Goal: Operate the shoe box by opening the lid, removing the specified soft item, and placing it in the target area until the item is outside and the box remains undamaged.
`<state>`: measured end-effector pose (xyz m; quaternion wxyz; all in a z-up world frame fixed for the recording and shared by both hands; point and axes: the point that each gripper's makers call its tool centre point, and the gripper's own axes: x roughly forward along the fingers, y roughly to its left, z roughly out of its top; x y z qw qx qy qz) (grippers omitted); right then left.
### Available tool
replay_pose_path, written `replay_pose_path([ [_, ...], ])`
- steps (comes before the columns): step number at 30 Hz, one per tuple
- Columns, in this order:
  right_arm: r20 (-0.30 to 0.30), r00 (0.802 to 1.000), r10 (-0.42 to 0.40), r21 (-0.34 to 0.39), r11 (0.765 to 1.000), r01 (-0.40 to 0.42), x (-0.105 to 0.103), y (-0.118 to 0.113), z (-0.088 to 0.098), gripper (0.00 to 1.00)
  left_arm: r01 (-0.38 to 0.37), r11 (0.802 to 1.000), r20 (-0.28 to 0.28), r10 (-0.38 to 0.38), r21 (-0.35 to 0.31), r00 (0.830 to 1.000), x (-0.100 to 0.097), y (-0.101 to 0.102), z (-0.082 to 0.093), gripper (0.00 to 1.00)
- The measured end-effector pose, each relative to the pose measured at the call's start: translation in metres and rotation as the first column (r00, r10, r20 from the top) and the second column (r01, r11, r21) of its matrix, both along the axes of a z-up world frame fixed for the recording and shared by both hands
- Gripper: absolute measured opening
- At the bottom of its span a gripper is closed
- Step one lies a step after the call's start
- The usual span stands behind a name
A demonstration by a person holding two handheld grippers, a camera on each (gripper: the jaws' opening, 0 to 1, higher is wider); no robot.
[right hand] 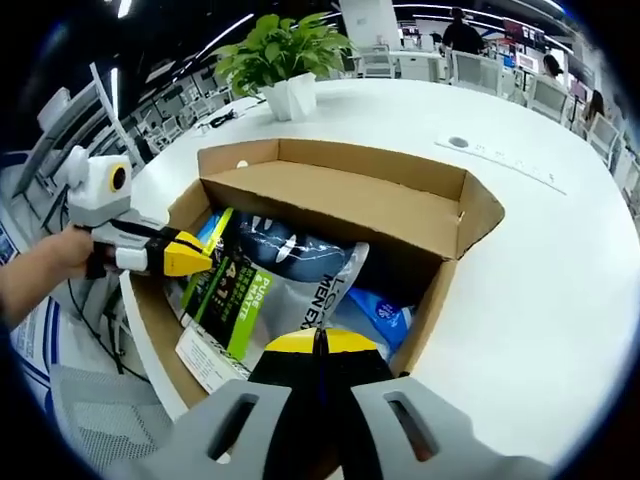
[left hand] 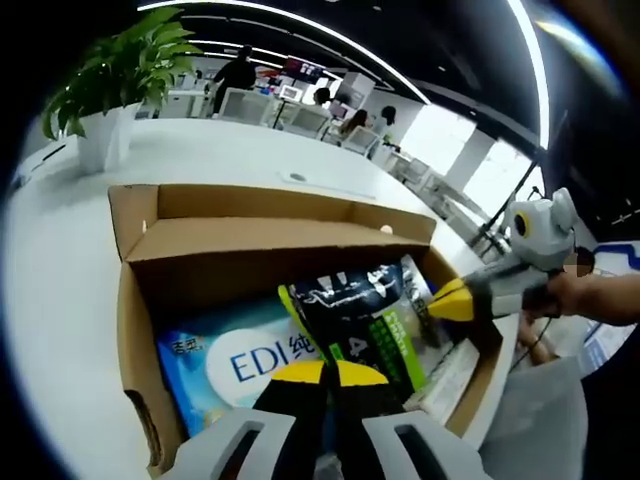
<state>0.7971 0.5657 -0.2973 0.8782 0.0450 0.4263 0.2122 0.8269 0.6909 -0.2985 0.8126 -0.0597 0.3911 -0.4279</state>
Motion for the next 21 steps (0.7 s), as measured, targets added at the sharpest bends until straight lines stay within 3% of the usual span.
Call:
replay_pose_path([
  [12, 0.018, 0.999, 0.031, 0.102, 0.994, -0.033, 0.000, 0.009, 0.007, 0.08, 0.004, 1.000, 0.002, -0.004, 0.010, 1.000, -0.003, 0.000, -0.001, 0.00],
  [13, 0.021, 0.999, 0.026, 0.146, 0.989, -0.029, -0.001, 0.015, 0.011, 0.08, 0.004, 1.000, 0.002, -0.004, 0.008, 1.000, -0.003, -0.001, -0.001, 0.00],
  [21, 0.037, 0.998, 0.044, 0.139, 0.989, -0.048, -0.005, 0.015, 0.012, 0.02, -0.005, 1.000, 0.020, 0.005, -0.013, 1.000, -0.002, 0.002, 0.003, 0.00],
])
